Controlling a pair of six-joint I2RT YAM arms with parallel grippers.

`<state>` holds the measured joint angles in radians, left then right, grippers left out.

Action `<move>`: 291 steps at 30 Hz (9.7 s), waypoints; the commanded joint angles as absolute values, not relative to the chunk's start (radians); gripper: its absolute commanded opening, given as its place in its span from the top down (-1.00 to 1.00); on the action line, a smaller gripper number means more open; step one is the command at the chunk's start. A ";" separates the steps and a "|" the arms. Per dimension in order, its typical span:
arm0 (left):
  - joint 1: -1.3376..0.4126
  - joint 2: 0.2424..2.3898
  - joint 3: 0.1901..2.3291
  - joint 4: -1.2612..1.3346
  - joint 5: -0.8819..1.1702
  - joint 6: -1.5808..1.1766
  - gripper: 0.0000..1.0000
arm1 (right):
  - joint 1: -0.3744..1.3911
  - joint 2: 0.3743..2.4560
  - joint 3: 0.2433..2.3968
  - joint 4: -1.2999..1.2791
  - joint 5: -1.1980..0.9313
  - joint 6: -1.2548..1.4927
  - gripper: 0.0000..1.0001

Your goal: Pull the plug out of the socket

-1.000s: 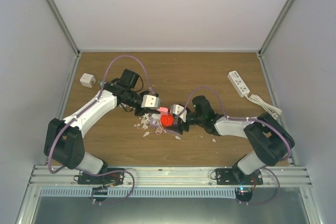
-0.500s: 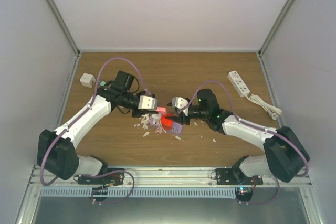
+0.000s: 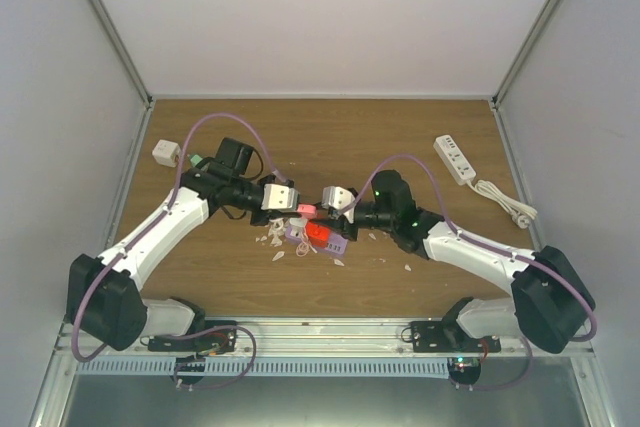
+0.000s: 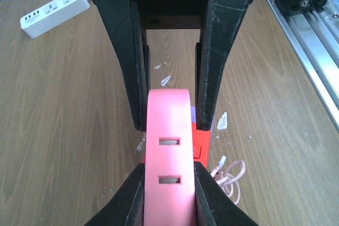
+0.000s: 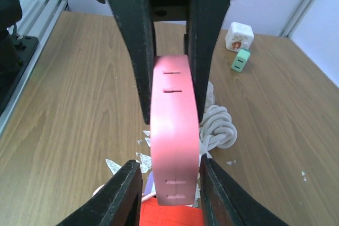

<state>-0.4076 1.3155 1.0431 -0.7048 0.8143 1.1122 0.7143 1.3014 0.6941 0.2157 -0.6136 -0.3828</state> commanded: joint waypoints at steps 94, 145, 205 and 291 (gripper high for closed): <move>-0.502 0.937 0.841 -0.284 0.547 1.468 1.00 | 0.598 1.449 1.040 -0.032 -1.140 -0.319 -0.84; -0.501 0.785 0.640 -0.158 0.238 1.647 1.00 | 0.620 1.248 0.931 -0.101 -0.890 -0.566 -0.84; 0.676 1.703 1.179 -0.578 0.799 0.667 0.99 | 0.617 1.352 0.991 -0.173 -0.836 -0.573 -0.83; -0.200 1.377 0.930 -0.573 0.801 1.210 -0.63 | 0.613 1.433 0.720 -0.014 -0.677 -0.520 -0.72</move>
<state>-0.1585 1.3972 0.9592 -0.6643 0.7956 1.2011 0.5926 1.4040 0.7044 -0.0452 -0.6991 -0.5411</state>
